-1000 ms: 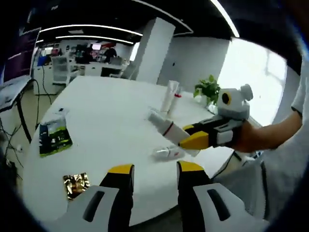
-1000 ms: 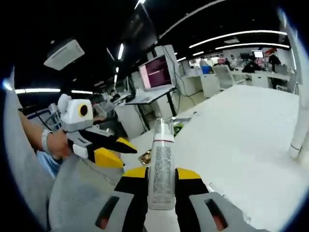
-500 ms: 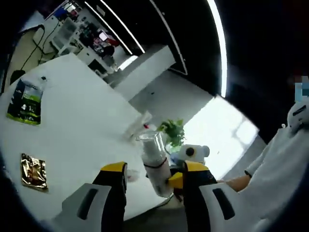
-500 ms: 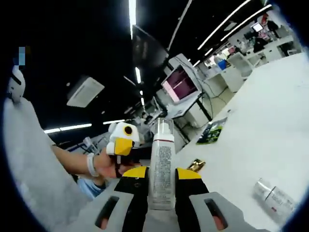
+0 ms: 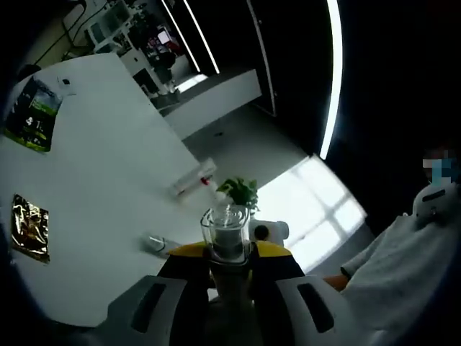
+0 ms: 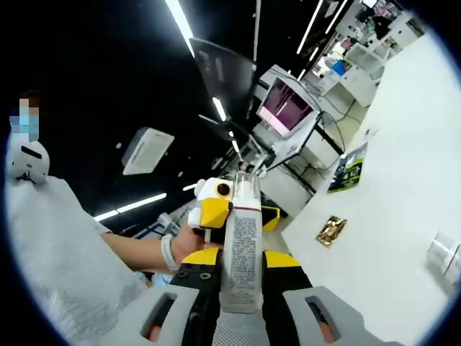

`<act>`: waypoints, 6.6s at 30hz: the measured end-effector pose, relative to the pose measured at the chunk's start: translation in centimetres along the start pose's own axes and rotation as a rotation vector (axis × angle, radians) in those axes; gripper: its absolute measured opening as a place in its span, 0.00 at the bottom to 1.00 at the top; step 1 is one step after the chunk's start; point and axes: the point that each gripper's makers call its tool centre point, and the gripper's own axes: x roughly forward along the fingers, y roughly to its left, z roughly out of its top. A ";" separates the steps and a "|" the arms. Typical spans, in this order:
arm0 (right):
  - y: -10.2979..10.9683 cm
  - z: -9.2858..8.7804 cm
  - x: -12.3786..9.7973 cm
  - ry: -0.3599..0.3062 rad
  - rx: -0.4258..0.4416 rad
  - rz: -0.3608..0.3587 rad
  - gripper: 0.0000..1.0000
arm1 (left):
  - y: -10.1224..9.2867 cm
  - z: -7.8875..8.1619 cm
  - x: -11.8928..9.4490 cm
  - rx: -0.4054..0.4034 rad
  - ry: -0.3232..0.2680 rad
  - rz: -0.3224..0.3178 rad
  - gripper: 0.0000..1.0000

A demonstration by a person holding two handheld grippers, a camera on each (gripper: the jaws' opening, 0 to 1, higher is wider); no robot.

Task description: Arrange the skincare products in the storage area until every visible bottle or jar stands upright without overlapping.

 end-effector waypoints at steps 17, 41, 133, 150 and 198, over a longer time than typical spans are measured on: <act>-4.5 -2.1 1.2 0.332 -0.388 -0.407 0.23 | 4.5 0.0 -0.6 0.011 -0.001 0.272 0.18; 1.2 -0.5 1.5 0.018 0.326 0.075 0.14 | -0.2 1.0 0.0 -0.155 -0.062 -0.076 0.22; 1.0 0.6 3.0 0.070 0.203 0.011 0.15 | -0.8 2.7 -0.6 -0.051 -0.151 -0.035 0.21; -3.2 -1.0 3.7 0.202 -0.084 -0.349 0.20 | 3.7 2.2 -0.8 0.107 -0.119 0.271 0.21; -3.7 -1.6 3.5 0.196 0.001 -0.345 0.17 | 4.0 1.3 -0.3 0.180 -0.071 0.304 0.19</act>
